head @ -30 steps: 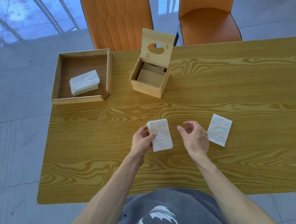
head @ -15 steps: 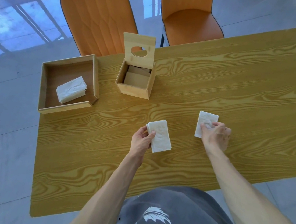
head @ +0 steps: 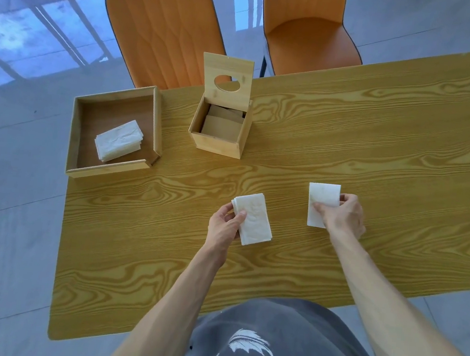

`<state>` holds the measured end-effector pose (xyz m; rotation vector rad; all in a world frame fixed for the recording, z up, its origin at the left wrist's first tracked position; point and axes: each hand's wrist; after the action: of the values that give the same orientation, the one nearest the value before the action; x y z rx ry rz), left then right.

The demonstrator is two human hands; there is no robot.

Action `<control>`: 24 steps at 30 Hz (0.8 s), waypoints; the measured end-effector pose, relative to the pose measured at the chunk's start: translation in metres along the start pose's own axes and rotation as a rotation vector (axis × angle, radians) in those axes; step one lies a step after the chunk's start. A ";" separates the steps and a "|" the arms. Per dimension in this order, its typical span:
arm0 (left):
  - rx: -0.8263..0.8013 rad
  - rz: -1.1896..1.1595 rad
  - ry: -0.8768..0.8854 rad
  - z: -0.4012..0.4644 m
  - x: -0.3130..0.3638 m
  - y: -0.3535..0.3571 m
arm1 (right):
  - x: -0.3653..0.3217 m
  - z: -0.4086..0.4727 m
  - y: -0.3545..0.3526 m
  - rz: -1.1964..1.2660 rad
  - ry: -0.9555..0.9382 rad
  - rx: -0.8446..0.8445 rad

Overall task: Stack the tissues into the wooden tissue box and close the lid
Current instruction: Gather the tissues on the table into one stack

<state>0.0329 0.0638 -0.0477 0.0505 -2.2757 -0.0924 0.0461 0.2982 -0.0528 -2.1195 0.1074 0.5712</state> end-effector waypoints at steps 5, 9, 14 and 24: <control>0.004 -0.019 -0.011 0.001 0.000 -0.004 | -0.002 -0.009 0.000 0.247 -0.140 -0.142; 0.005 -0.027 -0.014 0.001 0.000 -0.006 | -0.010 -0.027 -0.002 0.458 -0.162 -0.473; -0.002 -0.051 -0.017 0.001 -0.001 -0.006 | -0.013 -0.048 0.017 0.451 -0.140 -0.797; -0.028 -0.117 -0.035 -0.003 0.000 -0.014 | -0.009 -0.070 0.052 0.290 -0.216 -0.820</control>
<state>0.0351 0.0500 -0.0469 0.1688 -2.3045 -0.1877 0.0485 0.2102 -0.0551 -2.8292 0.0628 1.1608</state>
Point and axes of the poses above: each hand's wrist, its own z-axis towards the middle knuckle, its own y-axis out of the palm, x = y × z, and after that the axes turned 7 degrees about y, right-handed
